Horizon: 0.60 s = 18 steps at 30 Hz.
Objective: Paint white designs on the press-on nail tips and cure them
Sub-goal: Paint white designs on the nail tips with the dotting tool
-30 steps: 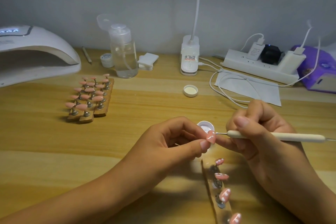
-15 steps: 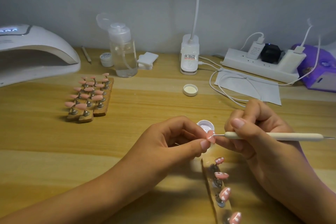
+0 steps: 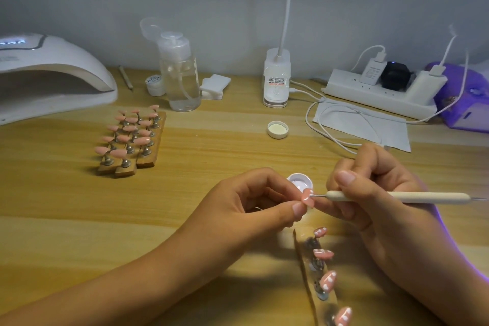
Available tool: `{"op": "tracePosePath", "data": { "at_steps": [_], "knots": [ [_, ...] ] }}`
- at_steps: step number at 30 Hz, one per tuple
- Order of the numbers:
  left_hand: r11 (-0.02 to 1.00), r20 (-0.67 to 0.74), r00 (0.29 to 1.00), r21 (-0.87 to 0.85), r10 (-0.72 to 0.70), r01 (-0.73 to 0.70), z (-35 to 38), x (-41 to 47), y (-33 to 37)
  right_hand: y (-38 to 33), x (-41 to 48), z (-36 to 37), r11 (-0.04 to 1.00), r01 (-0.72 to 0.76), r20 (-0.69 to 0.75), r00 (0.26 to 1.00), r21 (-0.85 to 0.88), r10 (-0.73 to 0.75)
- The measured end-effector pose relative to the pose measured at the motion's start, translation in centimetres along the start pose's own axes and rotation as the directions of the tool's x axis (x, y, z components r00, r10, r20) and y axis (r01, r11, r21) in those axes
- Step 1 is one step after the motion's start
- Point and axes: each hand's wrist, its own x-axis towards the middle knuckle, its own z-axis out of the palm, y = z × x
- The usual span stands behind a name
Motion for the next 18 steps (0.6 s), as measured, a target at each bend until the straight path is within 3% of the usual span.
{"op": "tracePosePath", "data": {
  "at_steps": [18],
  "knots": [
    [1.000, -0.005, 1.000, 0.005, -0.009, 0.009, -0.02, -0.03, -0.06, 0.03, 0.10, -0.11, 1.000, -0.009, 0.019, 1.000, -0.010, 0.010]
  ]
}}
